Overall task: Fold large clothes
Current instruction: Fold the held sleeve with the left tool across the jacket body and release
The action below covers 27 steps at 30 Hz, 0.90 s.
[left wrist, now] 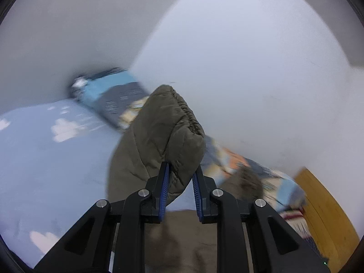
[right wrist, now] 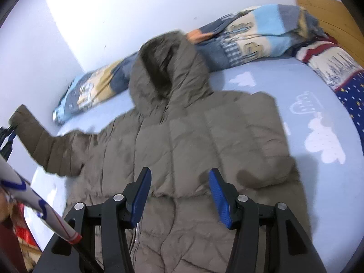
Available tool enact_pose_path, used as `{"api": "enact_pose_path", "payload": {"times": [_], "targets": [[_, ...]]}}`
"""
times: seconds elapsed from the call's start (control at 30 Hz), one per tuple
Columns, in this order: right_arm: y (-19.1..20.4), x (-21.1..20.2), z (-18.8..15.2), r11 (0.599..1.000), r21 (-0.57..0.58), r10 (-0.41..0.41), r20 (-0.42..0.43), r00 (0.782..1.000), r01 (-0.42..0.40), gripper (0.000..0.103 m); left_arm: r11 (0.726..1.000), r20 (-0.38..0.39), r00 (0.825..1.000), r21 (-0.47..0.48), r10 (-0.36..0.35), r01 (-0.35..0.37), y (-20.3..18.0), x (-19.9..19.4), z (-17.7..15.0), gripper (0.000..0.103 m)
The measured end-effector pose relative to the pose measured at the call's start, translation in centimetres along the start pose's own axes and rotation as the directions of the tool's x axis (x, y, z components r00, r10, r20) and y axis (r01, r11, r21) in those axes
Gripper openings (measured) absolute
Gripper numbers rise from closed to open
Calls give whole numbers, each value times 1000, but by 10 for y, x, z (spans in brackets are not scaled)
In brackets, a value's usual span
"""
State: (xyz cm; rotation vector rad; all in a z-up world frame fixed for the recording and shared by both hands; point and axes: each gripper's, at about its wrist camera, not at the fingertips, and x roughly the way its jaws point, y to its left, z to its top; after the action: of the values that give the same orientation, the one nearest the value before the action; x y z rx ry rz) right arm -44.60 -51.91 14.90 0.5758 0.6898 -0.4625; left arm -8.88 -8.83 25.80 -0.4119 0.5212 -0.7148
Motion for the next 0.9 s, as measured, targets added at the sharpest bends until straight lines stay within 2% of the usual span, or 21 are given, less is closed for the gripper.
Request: {"api": "enact_pose_path", "payload": {"times": [0.13,0.23,0.37,0.43,0.57,0.63,0.7,0.73,0.83,0.9], "targets": [[-19,-19,7,999,42,-30,50,998,28,57,990,-44,993,85,-108,111,-80,-5,-9,19],[-34,-34,12,996,80,-36,83,996,29,57,972,-95,978,127,-187,199,-137,-3,-26,19],[-53,-51,16,990,124,-76,113,991,62,57,940,-192,946,170,-261,294,-206,13,-69,19],[-65,-59,17,986,147,-97,126,987,79,57,924,-265,921,178,-285,337,-235,27,-102,19],[-85,-71,20,976,193,-123,137,983,96,57,905,-394,875,194,-280,377,-272,61,-170,19],[-93,-75,21,973,210,-131,142,981,100,57,902,-447,859,216,-249,373,-284,79,-207,19],[-97,-78,21,970,219,-137,146,980,103,57,899,-511,832,229,-215,373,-291,99,-247,19],[-99,-79,21,969,226,-134,149,980,99,57,901,-531,824,235,-195,364,-290,109,-260,19],[-101,-80,22,969,231,-126,147,981,90,57,905,-620,774,246,-129,348,-286,134,-303,20],[-101,-78,23,969,233,-120,147,982,84,57,898,-665,740,259,-101,355,-283,136,-321,24]]}}
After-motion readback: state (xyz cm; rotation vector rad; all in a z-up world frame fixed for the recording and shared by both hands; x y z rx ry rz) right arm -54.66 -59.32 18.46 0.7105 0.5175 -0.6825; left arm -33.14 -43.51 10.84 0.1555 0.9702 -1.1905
